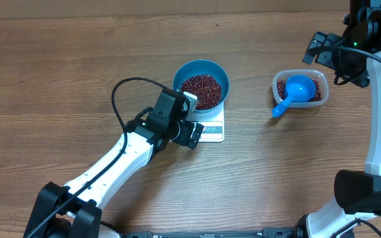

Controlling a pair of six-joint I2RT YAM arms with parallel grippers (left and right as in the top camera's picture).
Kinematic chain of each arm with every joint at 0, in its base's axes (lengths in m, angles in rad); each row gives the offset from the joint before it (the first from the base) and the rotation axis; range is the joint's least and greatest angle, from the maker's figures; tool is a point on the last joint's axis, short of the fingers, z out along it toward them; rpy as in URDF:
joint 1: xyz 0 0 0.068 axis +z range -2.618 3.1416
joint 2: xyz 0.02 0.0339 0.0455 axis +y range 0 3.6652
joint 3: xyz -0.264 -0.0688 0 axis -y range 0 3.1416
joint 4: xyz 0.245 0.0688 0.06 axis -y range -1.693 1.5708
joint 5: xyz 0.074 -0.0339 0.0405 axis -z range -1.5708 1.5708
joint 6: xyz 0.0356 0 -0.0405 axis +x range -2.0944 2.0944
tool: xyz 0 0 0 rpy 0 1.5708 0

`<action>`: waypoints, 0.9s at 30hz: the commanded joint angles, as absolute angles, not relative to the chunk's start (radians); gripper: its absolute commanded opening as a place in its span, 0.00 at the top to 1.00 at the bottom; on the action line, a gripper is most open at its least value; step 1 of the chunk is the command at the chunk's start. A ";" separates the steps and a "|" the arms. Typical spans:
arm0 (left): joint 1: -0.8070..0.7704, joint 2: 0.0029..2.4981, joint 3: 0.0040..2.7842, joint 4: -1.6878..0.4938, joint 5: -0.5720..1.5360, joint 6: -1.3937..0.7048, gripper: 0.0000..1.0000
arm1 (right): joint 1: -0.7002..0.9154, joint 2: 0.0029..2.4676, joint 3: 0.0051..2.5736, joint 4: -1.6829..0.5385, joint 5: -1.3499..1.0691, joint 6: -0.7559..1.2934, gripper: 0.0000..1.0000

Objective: Scoop item into bowl and weigh 150g on scale

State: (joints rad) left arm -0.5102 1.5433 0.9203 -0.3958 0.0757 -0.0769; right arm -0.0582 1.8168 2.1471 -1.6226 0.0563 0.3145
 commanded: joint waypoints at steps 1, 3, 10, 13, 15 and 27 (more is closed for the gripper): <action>-0.511 1.563 0.911 -0.405 0.090 -0.094 0.00 | -0.059 1.797 2.167 -1.617 0.059 0.313 0.00; -0.511 1.568 0.911 -0.411 0.091 -0.094 0.00 | -0.059 1.797 2.167 -1.617 0.059 0.313 0.00; -0.511 1.571 0.911 -0.416 0.091 -0.094 0.00 | -0.059 1.797 2.167 -1.617 0.059 0.313 0.00; -0.511 1.571 0.911 -0.415 0.091 -0.094 0.00 | -0.059 1.797 2.167 -1.617 0.059 0.313 0.00; -0.511 1.571 0.911 -0.414 0.090 -0.094 0.00 | -0.059 1.797 2.167 -1.617 0.059 0.313 0.00; -0.511 1.571 0.911 -0.187 0.025 -0.094 0.00 | -0.059 1.797 2.167 -1.617 0.059 0.313 0.00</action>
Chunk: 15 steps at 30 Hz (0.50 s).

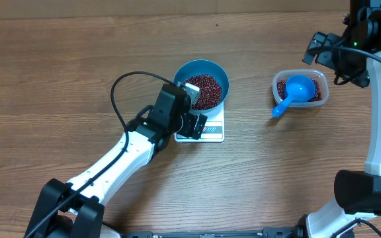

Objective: Scoop item into bowl and weigh 150g on scale

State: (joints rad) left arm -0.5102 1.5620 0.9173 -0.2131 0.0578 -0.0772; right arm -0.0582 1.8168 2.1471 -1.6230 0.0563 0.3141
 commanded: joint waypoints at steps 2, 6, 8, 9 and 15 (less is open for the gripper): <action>-0.511 1.571 0.911 -0.159 0.015 -0.094 0.01 | -0.059 1.797 2.167 -1.617 0.059 0.313 0.00; -0.511 1.571 0.911 -0.151 0.015 -0.094 0.00 | -0.059 1.797 2.167 -1.617 0.059 0.313 0.00; -0.511 1.571 0.911 -0.153 0.015 -0.094 0.00 | -0.059 1.797 2.167 -1.617 0.059 0.313 0.00; -0.511 1.571 0.911 -0.153 0.015 -0.094 0.01 | -0.059 1.797 2.167 -1.618 0.059 0.313 0.00; -0.511 1.571 0.911 -0.172 0.020 -0.094 0.00 | -0.059 1.797 2.167 -1.617 0.059 0.313 0.00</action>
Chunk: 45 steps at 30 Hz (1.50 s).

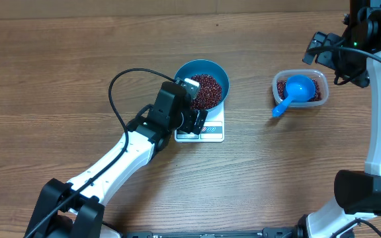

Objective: Scoop item into bowl and weigh 150g on scale

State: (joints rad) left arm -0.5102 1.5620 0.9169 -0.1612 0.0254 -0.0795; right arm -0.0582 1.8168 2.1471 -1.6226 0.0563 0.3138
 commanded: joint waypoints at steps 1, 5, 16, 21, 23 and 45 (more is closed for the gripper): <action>-0.511 1.571 0.911 -0.191 0.035 -0.094 0.00 | -0.059 1.797 2.167 -1.617 0.059 0.313 0.00; -0.511 1.571 0.911 -0.314 0.119 -0.094 0.00 | -0.059 1.797 2.167 -1.617 0.059 0.313 0.00; -0.511 1.571 0.911 -0.498 0.232 -0.094 0.00 | -0.059 1.797 2.167 -1.617 0.059 0.313 0.00; -0.511 1.571 0.911 -0.498 0.232 -0.094 0.00 | -0.059 1.797 2.167 -1.617 0.059 0.313 0.00; -0.511 1.571 0.911 -0.498 0.231 -0.094 0.00 | -0.059 1.797 2.167 -1.617 0.059 0.313 0.00; -0.511 1.571 0.911 -0.542 -0.008 -0.326 0.01 | -0.059 1.797 2.167 -1.617 0.059 0.313 0.00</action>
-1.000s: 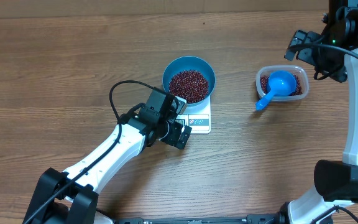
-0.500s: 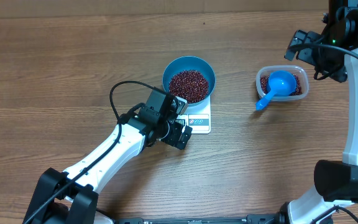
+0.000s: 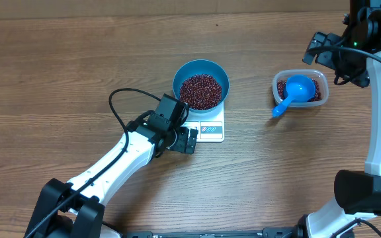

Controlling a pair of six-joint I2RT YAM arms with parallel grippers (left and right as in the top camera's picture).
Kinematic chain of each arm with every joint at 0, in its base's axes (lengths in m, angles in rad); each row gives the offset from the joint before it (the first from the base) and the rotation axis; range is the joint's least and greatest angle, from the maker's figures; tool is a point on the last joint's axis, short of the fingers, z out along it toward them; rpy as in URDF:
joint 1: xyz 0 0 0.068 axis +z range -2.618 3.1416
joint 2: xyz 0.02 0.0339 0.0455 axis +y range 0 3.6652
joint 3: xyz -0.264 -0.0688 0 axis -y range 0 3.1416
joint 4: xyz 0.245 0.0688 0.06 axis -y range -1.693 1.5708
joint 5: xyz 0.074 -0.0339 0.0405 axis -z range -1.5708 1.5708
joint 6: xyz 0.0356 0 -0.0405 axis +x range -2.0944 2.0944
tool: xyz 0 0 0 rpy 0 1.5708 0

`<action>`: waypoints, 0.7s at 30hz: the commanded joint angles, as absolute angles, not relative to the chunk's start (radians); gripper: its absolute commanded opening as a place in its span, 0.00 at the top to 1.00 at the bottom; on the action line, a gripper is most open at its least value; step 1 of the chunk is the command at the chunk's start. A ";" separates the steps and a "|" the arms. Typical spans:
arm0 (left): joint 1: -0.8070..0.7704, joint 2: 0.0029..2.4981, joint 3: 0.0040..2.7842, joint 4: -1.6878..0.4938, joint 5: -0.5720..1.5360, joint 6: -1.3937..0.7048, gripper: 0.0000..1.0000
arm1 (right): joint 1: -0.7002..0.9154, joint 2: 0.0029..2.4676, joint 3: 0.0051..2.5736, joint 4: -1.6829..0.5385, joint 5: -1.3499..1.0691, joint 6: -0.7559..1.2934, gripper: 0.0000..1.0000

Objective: Scoop item into bowl and weigh 150g on scale

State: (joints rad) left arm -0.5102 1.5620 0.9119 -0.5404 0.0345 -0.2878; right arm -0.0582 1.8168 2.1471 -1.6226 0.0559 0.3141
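Observation:
A blue bowl [image 3: 201, 89] filled with red beans stands on the white scale [image 3: 210, 129] at mid-table. My left gripper [image 3: 188, 140] hangs low just off the scale's front left corner, holding nothing; its fingers point down and away, so their gap is hidden. A clear container [image 3: 300, 88] of red beans sits to the right, with the blue scoop [image 3: 295, 90] resting in it, handle sticking out toward the front left. My right gripper [image 3: 317, 47] hovers open behind and right of the container, empty.
Bare wooden table surrounds the scale and container. The left arm's black cable [image 3: 121, 106] loops up left of the bowl. The right arm's base [image 3: 369, 192] stands at the right edge.
My left gripper was over the scale's front panel, beside the bowl. Now it sits back off the scale's front left corner. Bowl, scoop and right arm are unchanged.
My left gripper first hung at the scale's front left corner. It then stood over the scale's front panel, and a little further in at the following moment. Now it is off the scale again. The right arm, scoop and bowl stayed put throughout.

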 commanded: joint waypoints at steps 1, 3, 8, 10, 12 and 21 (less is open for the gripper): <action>-0.511 1.571 0.911 -0.542 -0.008 -0.326 0.01 | -0.059 1.797 2.167 -1.617 0.059 0.313 0.00; -0.511 1.571 0.911 -0.542 -0.008 -0.326 0.01 | -0.059 1.797 2.167 -1.617 0.059 0.313 0.00; -0.511 1.571 0.911 -0.542 -0.008 -0.325 0.00 | -0.059 1.797 2.167 -1.617 0.059 0.313 0.00; -0.511 1.571 0.911 -0.542 -0.008 -0.321 0.01 | -0.059 1.797 2.167 -1.617 0.059 0.313 0.00; -0.511 1.570 0.911 -0.540 -0.007 -0.316 0.00 | -0.059 1.797 2.167 -1.617 0.059 0.313 0.00; -0.511 1.478 0.911 -0.477 -0.007 -0.097 0.00 | -0.059 1.797 2.167 -1.617 0.059 0.313 0.00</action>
State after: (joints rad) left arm -0.5102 1.5539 0.9112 -0.4999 0.0097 -0.2390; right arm -0.0582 1.8168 2.1471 -1.6226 0.0563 0.3138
